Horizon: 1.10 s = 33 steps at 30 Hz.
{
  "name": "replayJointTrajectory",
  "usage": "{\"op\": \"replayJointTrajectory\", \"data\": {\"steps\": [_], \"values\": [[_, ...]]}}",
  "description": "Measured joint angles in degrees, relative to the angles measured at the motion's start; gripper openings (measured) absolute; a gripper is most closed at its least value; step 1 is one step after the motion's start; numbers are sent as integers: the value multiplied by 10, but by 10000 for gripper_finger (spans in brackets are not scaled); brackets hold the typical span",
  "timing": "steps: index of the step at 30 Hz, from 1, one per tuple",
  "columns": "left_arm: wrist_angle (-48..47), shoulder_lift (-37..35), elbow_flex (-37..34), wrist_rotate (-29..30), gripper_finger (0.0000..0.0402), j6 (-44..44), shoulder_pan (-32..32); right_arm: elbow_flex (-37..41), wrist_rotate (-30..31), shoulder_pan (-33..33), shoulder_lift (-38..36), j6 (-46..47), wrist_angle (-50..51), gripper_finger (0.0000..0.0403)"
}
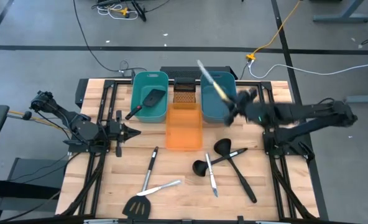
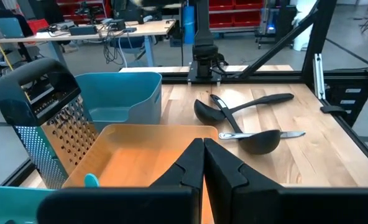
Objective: Pick & Place Kitchen Items
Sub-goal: Put the yellow knife into the blue bin
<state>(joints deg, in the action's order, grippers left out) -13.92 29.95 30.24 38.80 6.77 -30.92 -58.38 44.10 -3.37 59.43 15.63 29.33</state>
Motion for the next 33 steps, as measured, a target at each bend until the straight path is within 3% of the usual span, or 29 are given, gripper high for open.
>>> {"op": "replayJointTrajectory", "data": {"steps": [7, 12, 20, 33], "values": [[4, 0, 0, 2, 16, -7, 0, -64, -214, 219, 53, -14, 158, 86], [5, 0, 0, 2, 16, -11, 0, -86, -309, 300, 116, -48, 224, 86], [4, 0, 0, 2, 16, -11, 0, -165, -317, 339, 249, -65, 335, 86], [3, 0, 0, 1, 16, -19, 0, -215, -346, 391, 358, -76, 379, 86]]}}
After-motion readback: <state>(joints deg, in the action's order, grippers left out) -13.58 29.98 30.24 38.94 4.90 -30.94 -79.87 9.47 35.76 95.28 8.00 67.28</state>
